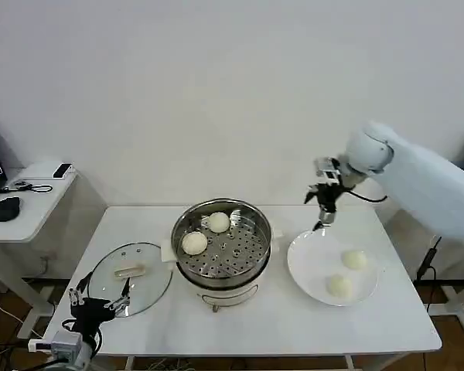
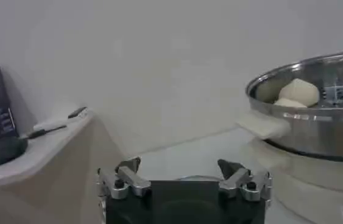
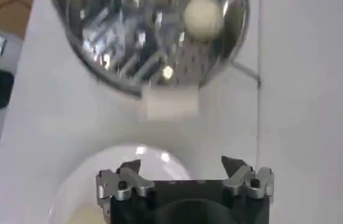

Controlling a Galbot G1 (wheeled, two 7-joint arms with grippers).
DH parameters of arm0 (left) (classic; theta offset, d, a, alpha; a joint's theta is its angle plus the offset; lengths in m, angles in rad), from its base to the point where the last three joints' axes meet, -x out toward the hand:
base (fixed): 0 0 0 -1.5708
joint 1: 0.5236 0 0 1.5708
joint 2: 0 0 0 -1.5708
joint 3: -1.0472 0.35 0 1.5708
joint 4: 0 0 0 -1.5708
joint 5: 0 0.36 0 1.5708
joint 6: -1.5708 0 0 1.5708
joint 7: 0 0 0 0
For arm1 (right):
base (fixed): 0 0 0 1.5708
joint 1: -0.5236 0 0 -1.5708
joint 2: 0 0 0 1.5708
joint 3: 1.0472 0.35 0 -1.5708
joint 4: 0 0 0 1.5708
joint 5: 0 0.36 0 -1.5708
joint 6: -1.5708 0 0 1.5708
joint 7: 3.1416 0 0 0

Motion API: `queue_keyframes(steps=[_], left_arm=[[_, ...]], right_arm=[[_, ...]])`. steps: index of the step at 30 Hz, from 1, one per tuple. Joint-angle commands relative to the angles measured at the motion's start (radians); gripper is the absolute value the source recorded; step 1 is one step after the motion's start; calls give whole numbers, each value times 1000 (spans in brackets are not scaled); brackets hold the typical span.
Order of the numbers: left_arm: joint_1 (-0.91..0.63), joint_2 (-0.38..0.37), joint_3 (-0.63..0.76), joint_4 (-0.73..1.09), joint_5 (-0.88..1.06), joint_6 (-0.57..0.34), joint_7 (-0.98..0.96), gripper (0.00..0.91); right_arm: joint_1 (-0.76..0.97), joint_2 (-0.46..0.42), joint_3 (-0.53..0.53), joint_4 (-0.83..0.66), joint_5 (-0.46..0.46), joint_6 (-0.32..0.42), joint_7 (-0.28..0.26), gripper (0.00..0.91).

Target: Take steamed baozi put them in steamer then cover it.

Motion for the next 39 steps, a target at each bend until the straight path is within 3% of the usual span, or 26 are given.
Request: queue_keyframes(steps=[1, 18, 39], left_arm=[[1, 0, -2, 1, 0, -1, 1, 907], [5, -2, -2, 8, 4, -4, -1, 907], [1, -4, -4, 21, 6, -6, 0, 907]], right_arm=[[-122, -81, -3, 12, -76, 25, -10, 907], [-242, -63, -52, -5, -107, 30, 3, 907], [-297, -18, -4, -82, -161, 43, 24, 907]])
